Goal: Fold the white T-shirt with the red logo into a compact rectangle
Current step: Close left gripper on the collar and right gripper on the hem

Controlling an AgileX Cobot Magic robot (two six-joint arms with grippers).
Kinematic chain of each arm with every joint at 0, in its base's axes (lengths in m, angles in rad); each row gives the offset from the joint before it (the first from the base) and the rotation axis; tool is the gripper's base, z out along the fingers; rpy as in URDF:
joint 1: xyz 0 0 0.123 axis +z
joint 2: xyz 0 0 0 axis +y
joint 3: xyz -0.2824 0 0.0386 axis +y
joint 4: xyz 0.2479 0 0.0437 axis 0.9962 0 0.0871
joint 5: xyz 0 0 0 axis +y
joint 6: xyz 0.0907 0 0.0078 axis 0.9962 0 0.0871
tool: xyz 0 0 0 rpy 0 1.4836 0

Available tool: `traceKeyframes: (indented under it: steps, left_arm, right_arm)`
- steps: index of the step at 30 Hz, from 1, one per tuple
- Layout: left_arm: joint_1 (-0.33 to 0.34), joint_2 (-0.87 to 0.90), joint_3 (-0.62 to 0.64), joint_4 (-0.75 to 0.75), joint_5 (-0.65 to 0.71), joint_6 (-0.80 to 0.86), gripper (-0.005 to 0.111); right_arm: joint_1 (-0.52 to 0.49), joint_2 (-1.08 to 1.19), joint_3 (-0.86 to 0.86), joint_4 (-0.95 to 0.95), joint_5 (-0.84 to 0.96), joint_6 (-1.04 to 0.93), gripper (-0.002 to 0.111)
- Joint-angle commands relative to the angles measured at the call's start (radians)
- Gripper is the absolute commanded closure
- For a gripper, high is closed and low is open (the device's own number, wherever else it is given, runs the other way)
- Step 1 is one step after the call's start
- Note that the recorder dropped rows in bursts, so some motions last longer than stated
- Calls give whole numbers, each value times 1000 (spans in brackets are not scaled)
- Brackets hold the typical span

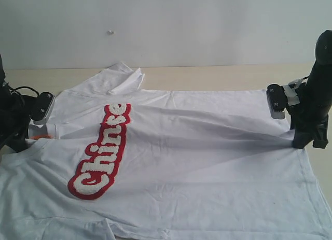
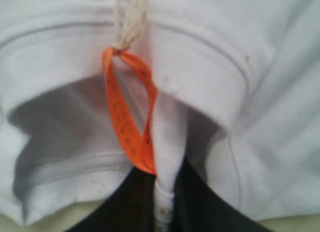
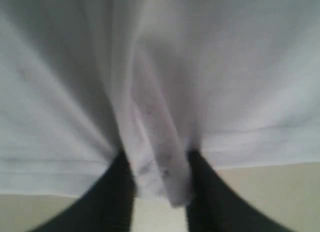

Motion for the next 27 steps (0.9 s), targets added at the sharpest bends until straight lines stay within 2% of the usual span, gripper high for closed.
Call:
traceKeyframes:
  steps: [1,27]
  left_arm:
    - [4,44,24,39,69,-10,106]
    - [6,72,24,39,67,-10,106]
  right_arm:
    - [-3,30,11,-17,-9,69,108]
    - [-3,30,11,-17,-30,66,108]
